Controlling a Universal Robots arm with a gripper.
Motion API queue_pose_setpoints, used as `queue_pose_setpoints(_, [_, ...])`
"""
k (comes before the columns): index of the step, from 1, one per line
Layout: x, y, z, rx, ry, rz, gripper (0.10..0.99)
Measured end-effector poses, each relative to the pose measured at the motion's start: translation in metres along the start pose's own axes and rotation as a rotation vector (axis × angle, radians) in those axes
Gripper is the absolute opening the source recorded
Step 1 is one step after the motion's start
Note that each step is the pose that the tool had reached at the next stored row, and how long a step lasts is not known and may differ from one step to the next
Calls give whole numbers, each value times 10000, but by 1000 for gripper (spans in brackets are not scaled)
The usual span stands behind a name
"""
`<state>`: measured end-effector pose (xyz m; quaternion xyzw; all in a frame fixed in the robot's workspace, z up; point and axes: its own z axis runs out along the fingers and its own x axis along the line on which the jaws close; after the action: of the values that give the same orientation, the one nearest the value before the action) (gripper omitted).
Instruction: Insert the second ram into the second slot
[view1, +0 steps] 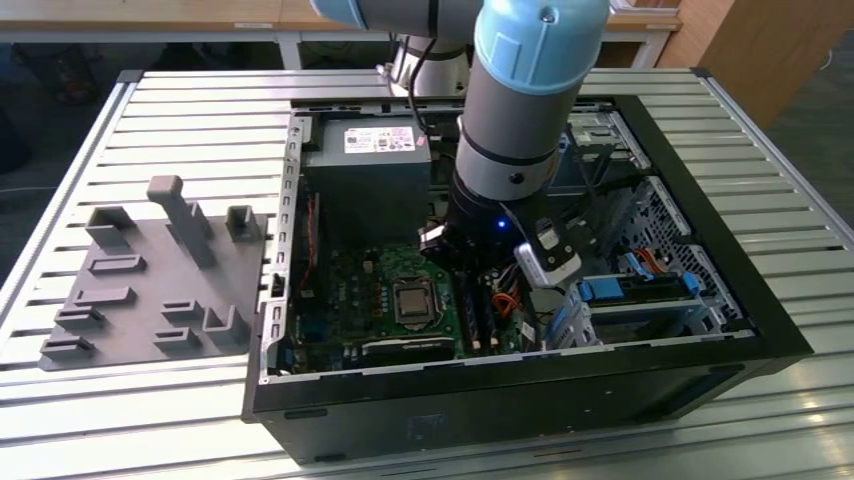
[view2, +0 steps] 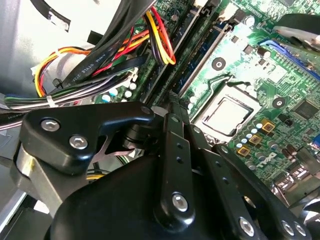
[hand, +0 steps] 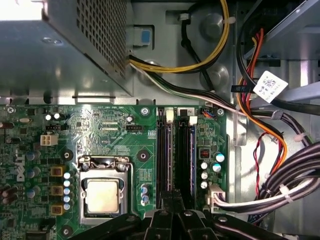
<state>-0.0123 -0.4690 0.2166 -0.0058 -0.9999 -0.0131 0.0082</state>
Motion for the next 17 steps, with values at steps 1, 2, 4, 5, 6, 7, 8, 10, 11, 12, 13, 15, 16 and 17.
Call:
queue_pose_setpoints(1, [0, 0, 11, 6, 2, 0, 106])
queue_pose_setpoints(2, [-1, 0, 18, 8, 3, 0, 106])
queue_pose_setpoints(4, [-1, 0, 19, 5, 1, 0, 106])
queue_pose_setpoints(5, [-1, 1, 12, -1, 0, 0, 106])
queue_pose_setpoints(6, [-1, 2, 1, -23, -5, 0, 106])
queue_pose_setpoints(7, [-1, 5, -13, -41, -9, 0, 106])
queue_pose_setpoints(8, [-1, 6, -35, -51, -10, 0, 106])
queue_pose_setpoints(10, [1, 3, -88, -24, -1, -1, 106])
queue_pose_setpoints(11, [1, 4, -104, -28, -2, -1, 106])
queue_pose_setpoints(12, [2, 4, -118, -26, -2, 0, 106])
queue_pose_setpoints(13, [2, 4, -127, -24, -1, 0, 106])
queue_pose_setpoints(15, [2, 4, -140, -25, 2, -1, 106])
queue_pose_setpoints(16, [2, 5, -158, -26, 2, -1, 106])
queue_pose_setpoints(17, [3, 6, -179, -26, 2, 0, 106])
